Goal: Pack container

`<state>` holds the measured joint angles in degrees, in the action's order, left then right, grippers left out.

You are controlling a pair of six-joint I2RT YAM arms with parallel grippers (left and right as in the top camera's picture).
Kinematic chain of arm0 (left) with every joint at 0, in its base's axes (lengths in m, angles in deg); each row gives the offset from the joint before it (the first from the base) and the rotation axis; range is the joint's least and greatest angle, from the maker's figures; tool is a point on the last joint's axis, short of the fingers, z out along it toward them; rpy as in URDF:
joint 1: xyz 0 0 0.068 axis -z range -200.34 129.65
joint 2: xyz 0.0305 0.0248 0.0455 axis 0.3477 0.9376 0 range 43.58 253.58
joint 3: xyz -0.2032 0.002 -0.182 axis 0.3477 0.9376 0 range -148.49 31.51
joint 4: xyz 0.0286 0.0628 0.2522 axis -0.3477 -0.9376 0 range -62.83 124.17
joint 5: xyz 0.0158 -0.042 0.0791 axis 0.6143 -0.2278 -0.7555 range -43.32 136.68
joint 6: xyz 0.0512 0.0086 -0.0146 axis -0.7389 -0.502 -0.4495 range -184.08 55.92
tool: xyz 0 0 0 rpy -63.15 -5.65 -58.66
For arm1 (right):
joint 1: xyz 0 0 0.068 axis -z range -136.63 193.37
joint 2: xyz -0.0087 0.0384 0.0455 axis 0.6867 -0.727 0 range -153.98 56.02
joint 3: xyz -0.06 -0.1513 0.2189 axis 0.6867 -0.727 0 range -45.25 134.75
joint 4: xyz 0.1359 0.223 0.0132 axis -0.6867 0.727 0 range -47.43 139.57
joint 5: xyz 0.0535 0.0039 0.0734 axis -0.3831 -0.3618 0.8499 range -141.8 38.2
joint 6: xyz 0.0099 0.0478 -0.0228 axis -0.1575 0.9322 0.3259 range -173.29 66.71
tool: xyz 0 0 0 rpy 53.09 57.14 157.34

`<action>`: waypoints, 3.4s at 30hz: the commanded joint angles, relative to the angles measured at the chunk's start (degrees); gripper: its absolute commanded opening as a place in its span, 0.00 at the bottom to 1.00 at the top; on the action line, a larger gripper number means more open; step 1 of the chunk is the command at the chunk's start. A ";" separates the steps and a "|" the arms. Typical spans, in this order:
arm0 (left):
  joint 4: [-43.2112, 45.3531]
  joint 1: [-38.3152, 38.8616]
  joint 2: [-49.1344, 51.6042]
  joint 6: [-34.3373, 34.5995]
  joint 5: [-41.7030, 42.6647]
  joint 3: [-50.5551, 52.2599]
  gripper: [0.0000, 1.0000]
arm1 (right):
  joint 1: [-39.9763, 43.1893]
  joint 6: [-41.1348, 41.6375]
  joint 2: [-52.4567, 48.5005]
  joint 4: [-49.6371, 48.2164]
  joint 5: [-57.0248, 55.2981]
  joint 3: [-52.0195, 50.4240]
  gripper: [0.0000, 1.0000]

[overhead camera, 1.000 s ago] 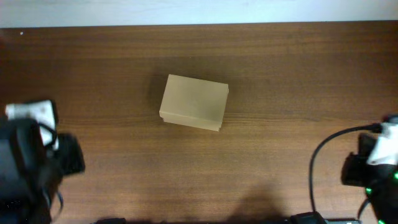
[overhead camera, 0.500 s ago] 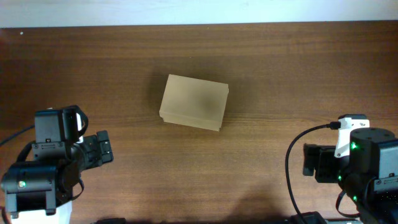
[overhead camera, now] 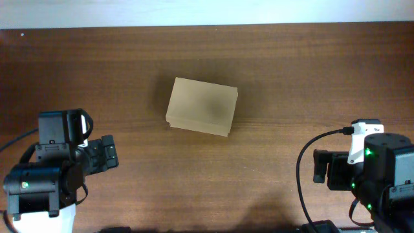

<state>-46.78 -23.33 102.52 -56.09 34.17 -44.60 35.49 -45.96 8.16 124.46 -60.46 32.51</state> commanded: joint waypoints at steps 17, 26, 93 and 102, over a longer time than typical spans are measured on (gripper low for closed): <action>-0.04 -0.17 -0.02 0.33 -0.81 0.35 1.00 | 3.43 0.09 23.96 -33.94 -4.87 -26.47 0.99; -0.04 -0.17 -0.02 0.31 -0.81 0.35 1.00 | 8.66 0.72 40.98 -61.42 -4.63 -54.86 0.99; 52.35 -0.31 -36.33 0.11 -3.43 36.54 1.00 | 8.66 0.70 47.71 -65.85 -4.66 -72.74 0.99; 82.51 -0.31 -45.70 0.11 -3.80 59.76 1.00 | 8.66 0.70 47.71 -65.85 -4.66 -72.74 0.99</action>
<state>33.24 -23.37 58.57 -56.07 31.15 10.89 43.73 -45.76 55.24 58.71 -64.40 -39.82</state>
